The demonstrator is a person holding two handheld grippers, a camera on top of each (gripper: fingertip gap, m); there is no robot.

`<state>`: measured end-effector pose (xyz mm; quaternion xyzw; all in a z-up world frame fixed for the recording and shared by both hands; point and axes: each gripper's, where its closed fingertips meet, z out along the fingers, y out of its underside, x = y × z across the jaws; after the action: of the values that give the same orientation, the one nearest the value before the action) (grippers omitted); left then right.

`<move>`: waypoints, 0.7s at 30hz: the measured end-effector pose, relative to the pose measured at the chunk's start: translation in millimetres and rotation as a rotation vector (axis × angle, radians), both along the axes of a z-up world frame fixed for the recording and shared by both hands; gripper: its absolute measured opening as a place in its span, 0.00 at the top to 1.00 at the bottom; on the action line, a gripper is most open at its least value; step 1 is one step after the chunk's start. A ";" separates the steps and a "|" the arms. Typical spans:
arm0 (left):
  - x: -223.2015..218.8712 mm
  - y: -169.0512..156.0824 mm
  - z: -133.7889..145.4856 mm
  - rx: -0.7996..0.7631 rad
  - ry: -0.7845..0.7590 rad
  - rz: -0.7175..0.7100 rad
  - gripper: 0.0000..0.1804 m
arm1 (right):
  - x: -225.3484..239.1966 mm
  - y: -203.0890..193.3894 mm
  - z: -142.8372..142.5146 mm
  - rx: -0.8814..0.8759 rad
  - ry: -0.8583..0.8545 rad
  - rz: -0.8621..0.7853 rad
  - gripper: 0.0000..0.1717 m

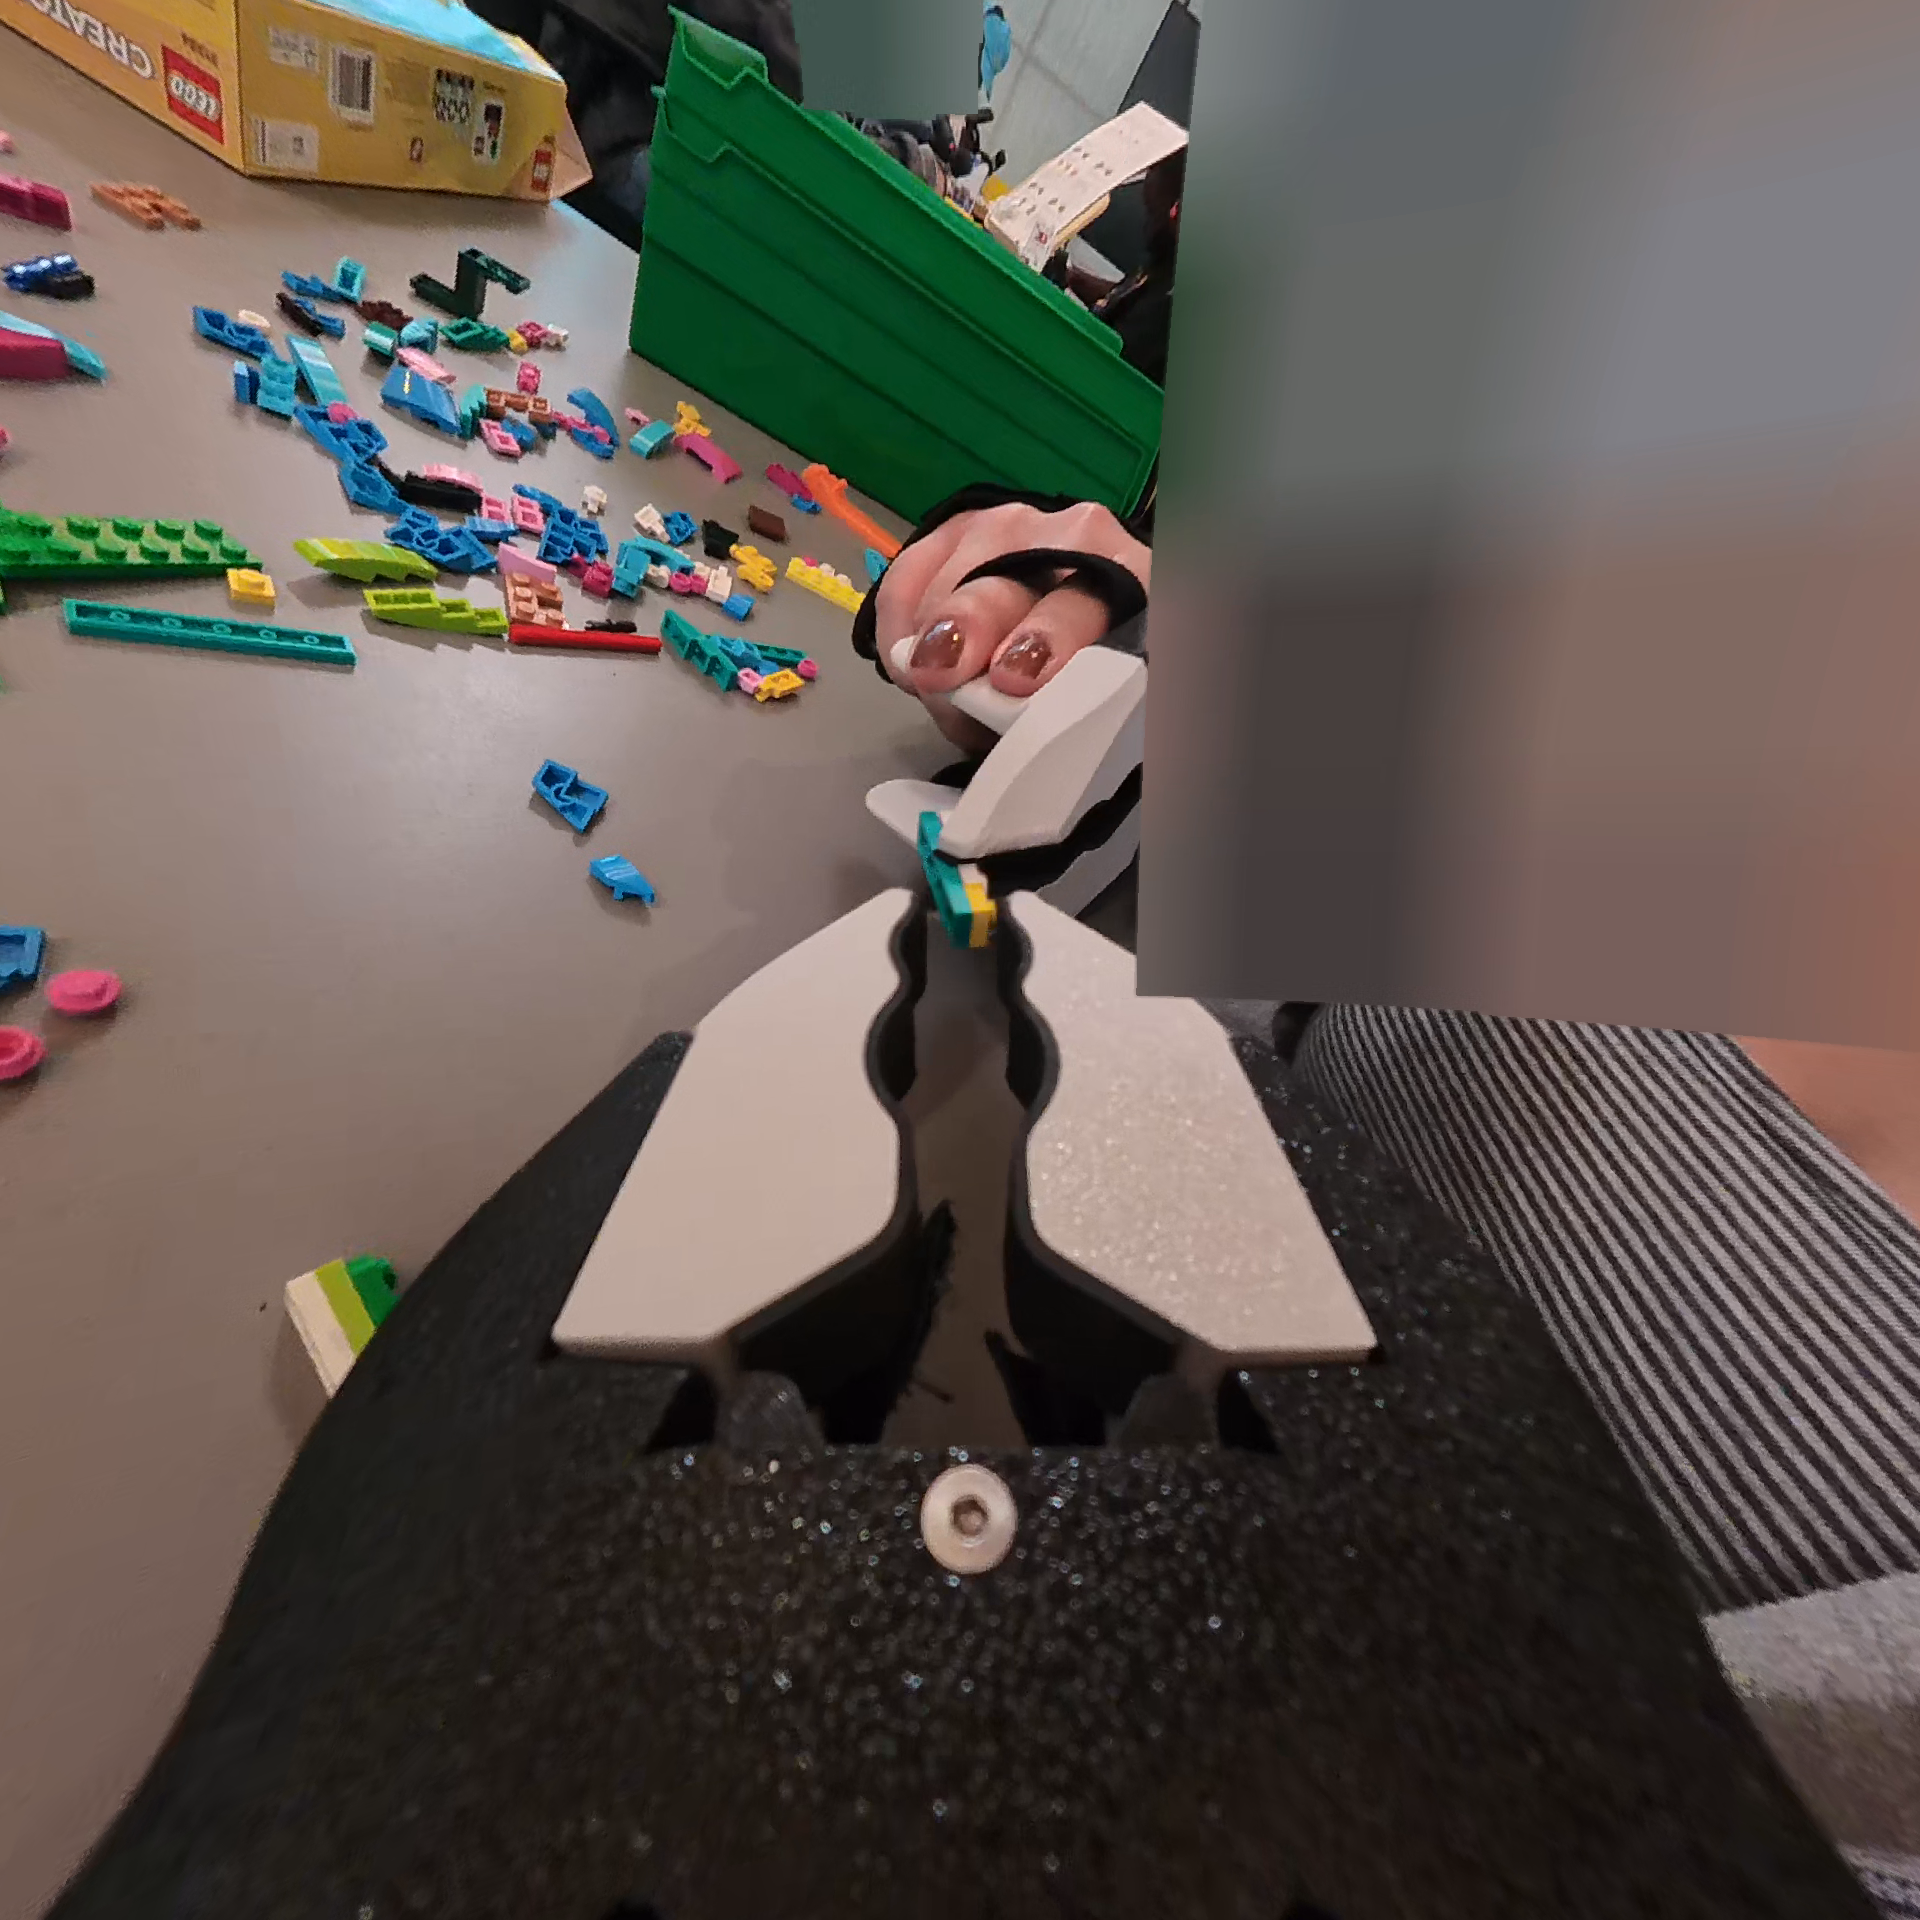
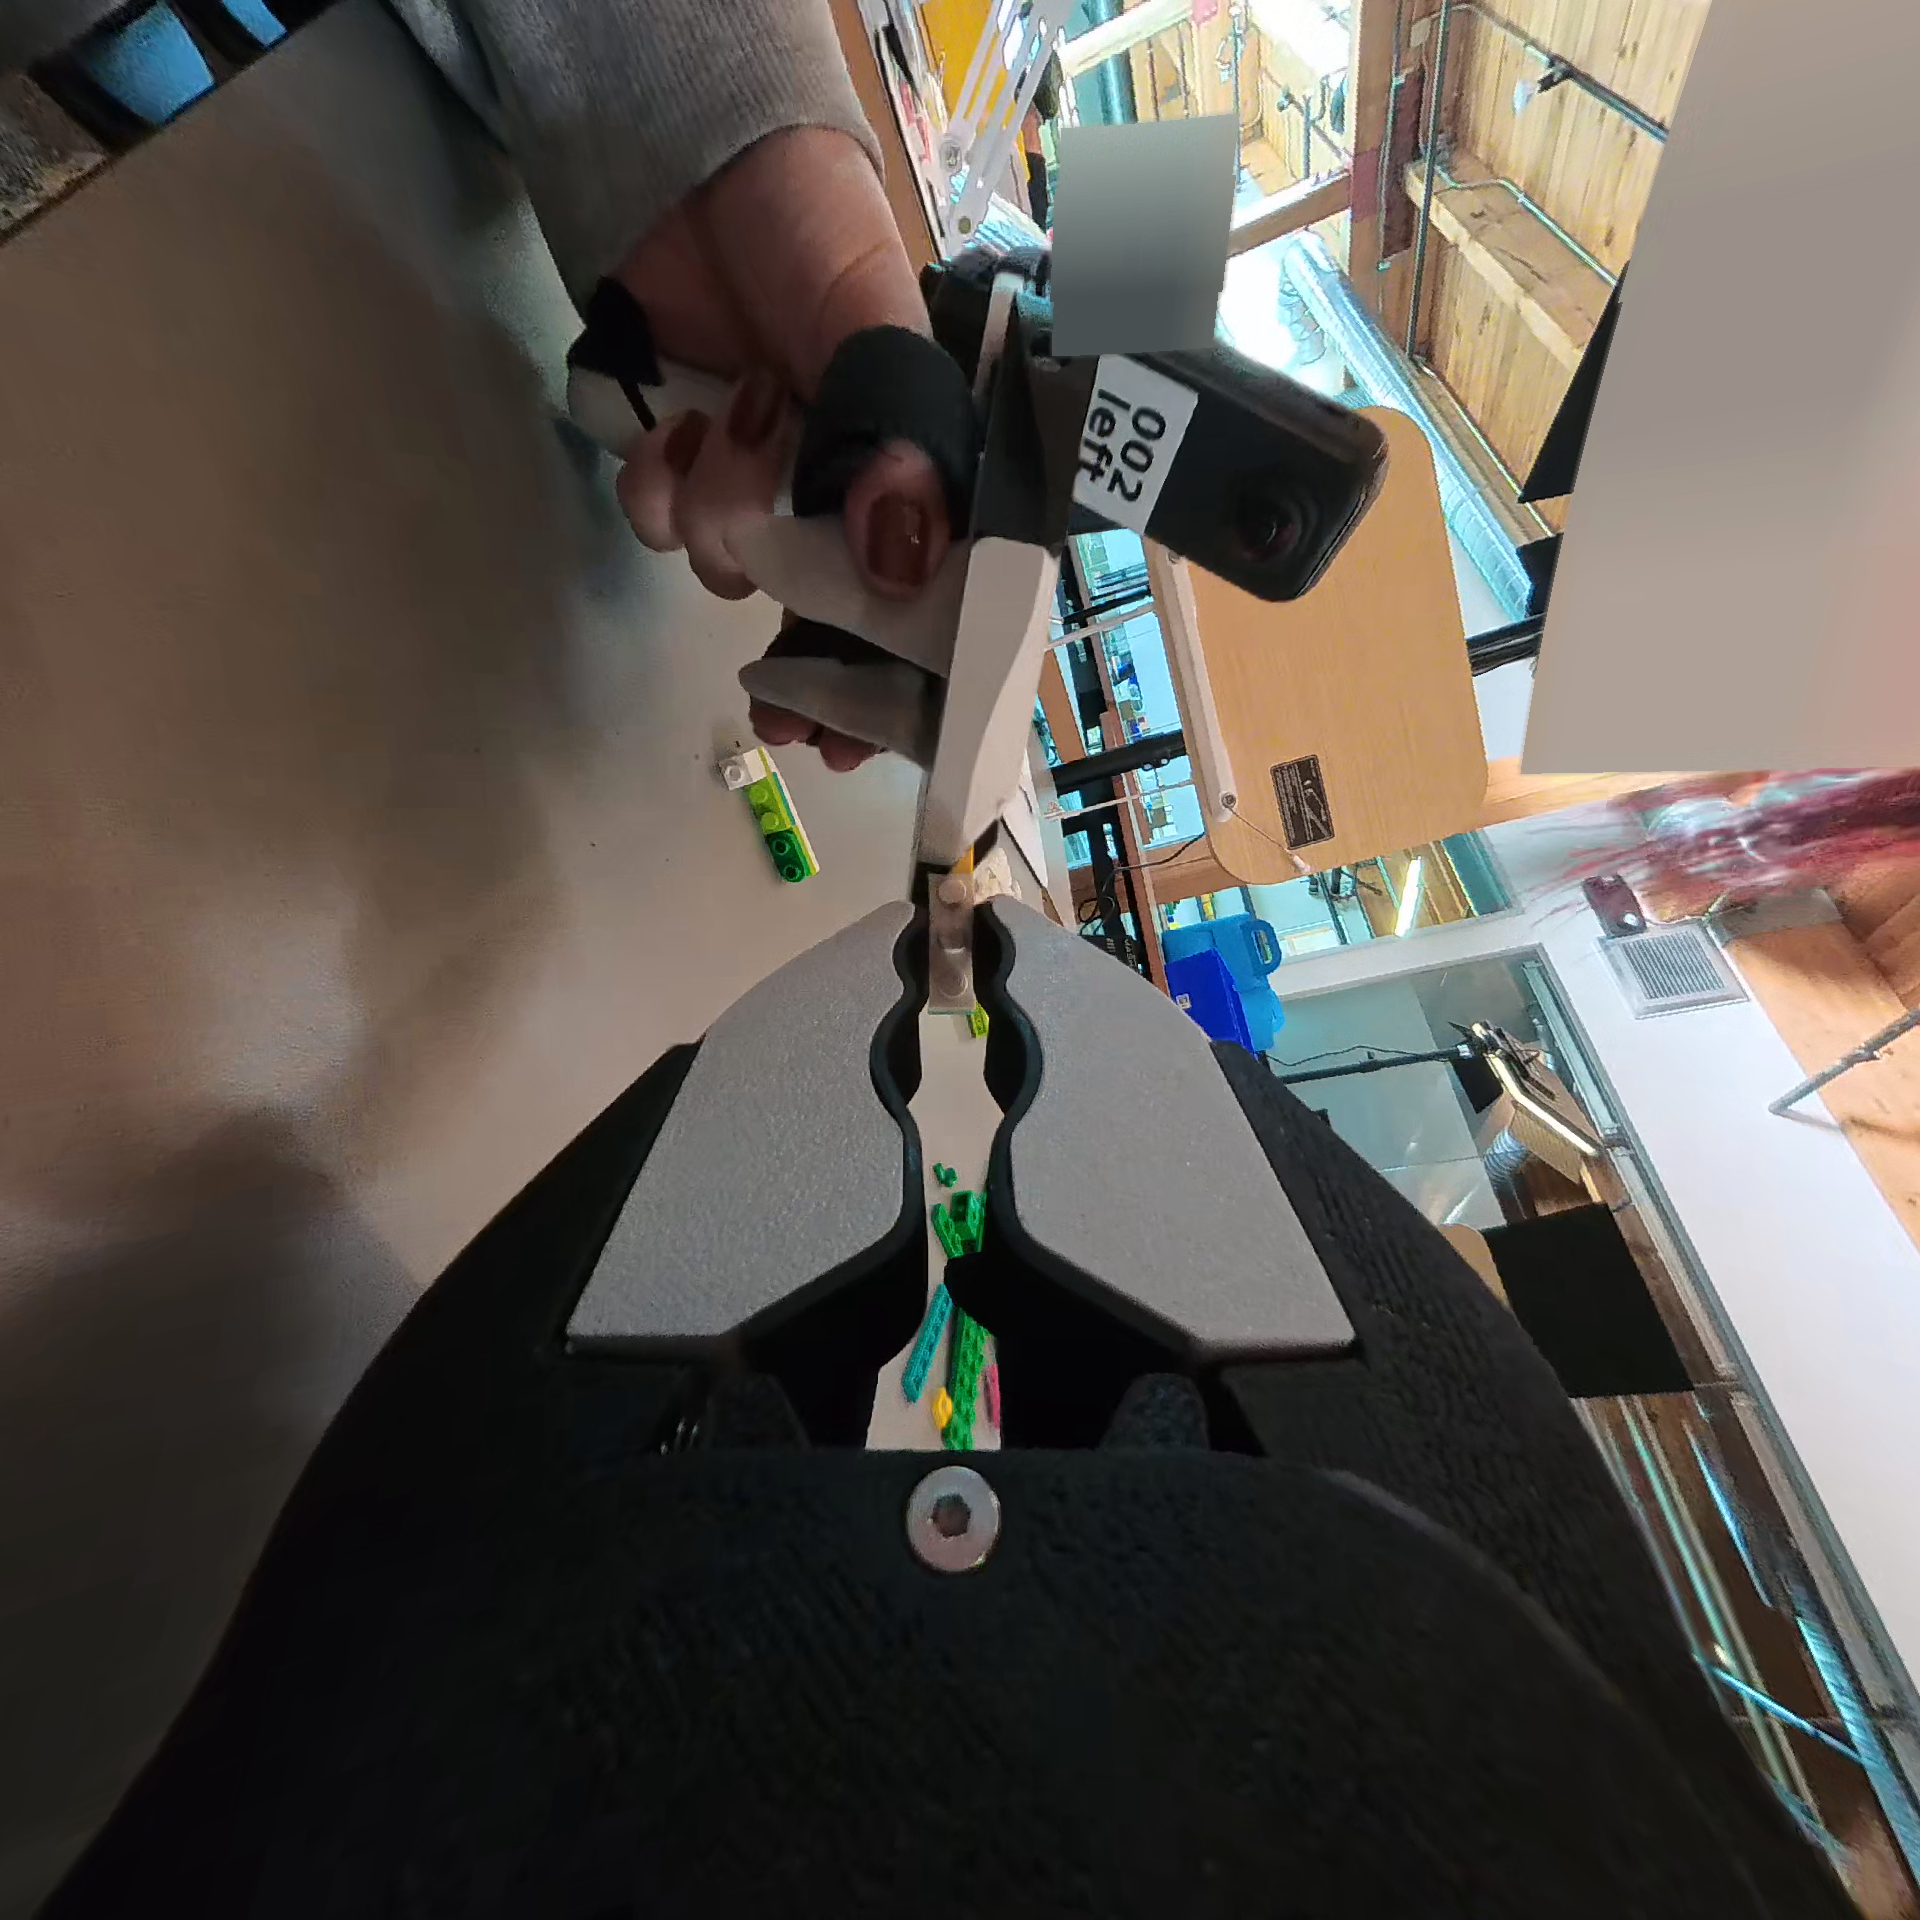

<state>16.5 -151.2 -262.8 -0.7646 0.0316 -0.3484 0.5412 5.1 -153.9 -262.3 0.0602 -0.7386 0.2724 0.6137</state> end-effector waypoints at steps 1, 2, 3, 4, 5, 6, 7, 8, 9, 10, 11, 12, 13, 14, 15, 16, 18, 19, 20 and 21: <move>-0.9 -0.1 1.5 0.008 -0.003 0.003 0.94 | -0.2 0.4 -0.3 0.003 0.001 -0.001 0.96; -1.9 -0.4 2.8 0.012 -0.010 0.005 0.94 | -0.2 0.5 -0.4 0.002 0.000 -0.001 0.96; -2.8 -0.8 3.7 0.014 -0.018 0.004 0.94 | -0.2 0.5 -0.5 0.001 -0.001 0.000 0.96; -2.8 -1.2 3.7 0.013 -0.024 0.000 0.94 | -0.1 0.4 -0.5 0.001 -0.002 0.001 0.96; -1.6 -1.6 3.5 0.012 -0.028 -0.008 0.96 | -0.1 0.3 -0.9 0.004 -0.003 0.002 0.96; -1.5 -1.4 1.9 0.006 -0.022 -0.006 0.95 | -0.1 0.4 -1.7 0.008 -0.003 0.001 0.96; -1.7 -1.1 0.8 0.004 -0.011 -0.002 0.96 | -0.2 0.7 -2.7 0.016 -0.002 0.000 0.96; -2.1 -0.9 -0.2 0.002 -0.001 0.002 0.96 | -0.5 1.0 -3.6 0.024 -0.001 -0.002 0.96; -2.1 -0.9 -0.5 0.005 0.011 0.003 0.96 | -0.7 1.1 -4.2 0.028 -0.001 -0.003 0.96; -2.3 -0.9 -0.9 0.010 0.031 0.006 0.95 | -0.6 0.8 -4.2 0.028 -0.001 -0.001 0.96; -3.2 -0.5 -2.4 0.006 0.054 0.015 0.93 | -0.6 0.5 -4.2 0.026 -0.002 0.002 0.96; -3.3 -0.3 -3.1 0.005 0.067 0.017 0.93 | -1.0 0.6 -4.4 0.026 -0.003 0.002 0.96; -3.0 -0.1 -3.1 0.006 0.065 0.017 0.94 | -1.3 1.0 -4.7 0.027 -0.003 0.001 0.96; -2.7 -0.1 -3.1 0.005 0.055 0.014 0.95 | -1.5 1.3 -4.9 0.028 -0.003 0.000 0.96; -2.1 -0.3 -3.4 0.002 0.043 0.009 0.95 | -1.5 1.5 -5.0 0.029 -0.004 -0.001 0.96; -2.1 -0.3 -4.1 -0.005 0.032 0.008 0.95 | -1.6 1.6 -5.3 0.031 -0.004 -0.002 0.96; -2.1 -0.4 -5.6 -0.015 0.028 0.006 0.95 | -1.7 1.6 -6.4 0.040 -0.003 -0.003 0.96; -1.5 -0.6 -6.2 -0.018 0.030 0.002 0.95 | -1.6 1.5 -6.6 0.043 -0.001 -0.003 0.96; -0.4 -0.7 -8.8 -0.030 0.042 -0.004 0.93 | -1.3 1.0 -5.4 0.041 0.006 0.000 0.96; 1.1 -0.7 -11.6 -0.042 0.056 -0.012 0.92 | -1.0 0.6 -4.0 0.035 0.009 0.002 0.96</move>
<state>17.6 -151.9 -274.3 -0.7850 0.0438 -0.3307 0.5220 4.1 -153.2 -266.3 0.0730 -0.7404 0.2598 0.6157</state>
